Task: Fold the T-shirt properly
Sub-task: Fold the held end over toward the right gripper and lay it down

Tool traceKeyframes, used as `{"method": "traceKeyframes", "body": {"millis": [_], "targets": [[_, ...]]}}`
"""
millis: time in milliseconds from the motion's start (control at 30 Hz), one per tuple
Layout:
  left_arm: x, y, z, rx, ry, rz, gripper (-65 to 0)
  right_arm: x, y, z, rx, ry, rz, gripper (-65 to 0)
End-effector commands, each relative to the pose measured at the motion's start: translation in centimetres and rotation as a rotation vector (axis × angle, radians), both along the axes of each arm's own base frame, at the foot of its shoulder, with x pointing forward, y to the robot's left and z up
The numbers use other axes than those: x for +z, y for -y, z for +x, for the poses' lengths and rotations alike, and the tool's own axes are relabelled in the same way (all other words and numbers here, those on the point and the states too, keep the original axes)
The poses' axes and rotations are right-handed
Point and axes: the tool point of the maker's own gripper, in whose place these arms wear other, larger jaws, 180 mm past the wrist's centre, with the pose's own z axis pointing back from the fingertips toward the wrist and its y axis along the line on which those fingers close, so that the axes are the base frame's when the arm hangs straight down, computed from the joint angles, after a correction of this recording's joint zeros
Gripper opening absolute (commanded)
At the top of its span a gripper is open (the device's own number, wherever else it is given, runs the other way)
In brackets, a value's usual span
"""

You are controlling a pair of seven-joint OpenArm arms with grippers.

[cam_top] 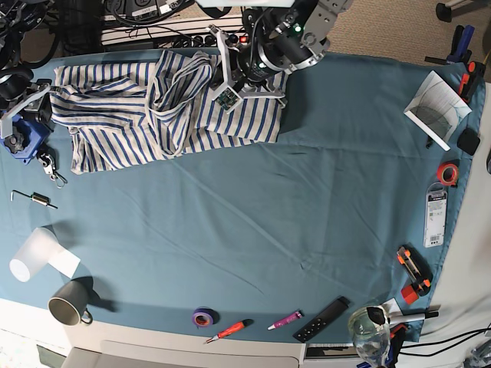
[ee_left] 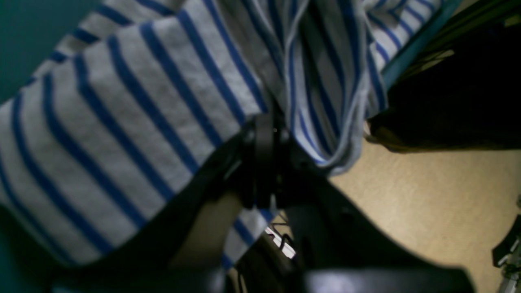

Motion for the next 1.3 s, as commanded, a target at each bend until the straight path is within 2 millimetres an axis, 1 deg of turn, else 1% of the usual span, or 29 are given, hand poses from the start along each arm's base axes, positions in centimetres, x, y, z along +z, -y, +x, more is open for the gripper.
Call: {"method": "traceKeyframes", "body": {"millis": [0,67,133,233,333,433,533,633,700,767,900,967,1067,1267], "targets": [[1.0,0.7,0.5,0.004,0.024,-0.041,-65.0,1.2,0.2,0.6,0.015,0.04,-0.022,-41.8],[0.4,0.8,0.6,-0.001,0.014,-0.031,-65.0,1.2,0.2,0.6,0.015,0.039,-0.022,-41.8],[0.2,1.3,0.5,-0.028,0.013,-0.034,-65.0,1.2,0.2,0.6,0.015,0.037,-0.021,-41.8],[1.2,2.7,-0.5,-0.082,-0.014,-0.111,-65.0,1.3,0.1,0.7,0.02,0.043,-0.013,-41.8],[2.2,4.6,-2.0,-0.152,-0.014,-0.156,-65.0,1.3,-0.1,0.8,0.024,0.05,-0.005,-41.8],[2.9,6.1,-3.5,-0.259,0.034,-0.151,-65.0,1.3,-0.1,0.8,0.024,0.048,-0.006,-41.8],[3.2,6.8,-4.0,-0.303,0.071,-0.132,-65.0,1.3,-0.1,0.8,0.024,0.048,-0.006,-41.8],[3.4,6.9,-3.7,-0.309,0.091,-0.124,-65.0,1.3,-0.1,0.8,0.024,0.049,-0.005,-41.8],[3.6,6.9,-3.0,-0.287,0.1,-0.124,-65.0,1.3,-0.1,0.8,0.024,0.049,-0.006,-41.8],[3.6,6.6,-2.1,-0.248,0.102,-0.11,-65.0,1.3,-0.1,0.8,0.024,0.048,-0.006,-41.8],[2.9,5.1,0.3,-0.136,0.147,-0.022,-65.0,1.3,-0.1,0.8,0.024,0.048,-0.006,-41.8],[3.0,4.7,1.2,-0.107,0.183,0.002,-65.0,1.3,-0.1,0.8,0.024,0.047,-0.006,-41.8],[3.4,4.8,1.7,-0.108,0.202,-0.007,-65.0,1.3,-0.1,0.7,0.024,0.045,-0.006,-41.8],[3.2,4.6,1.9,-0.102,0.218,0.016,-65.0,1.2,-0.1,0.6,0.023,0.038,-0.005,-41.8]]}}
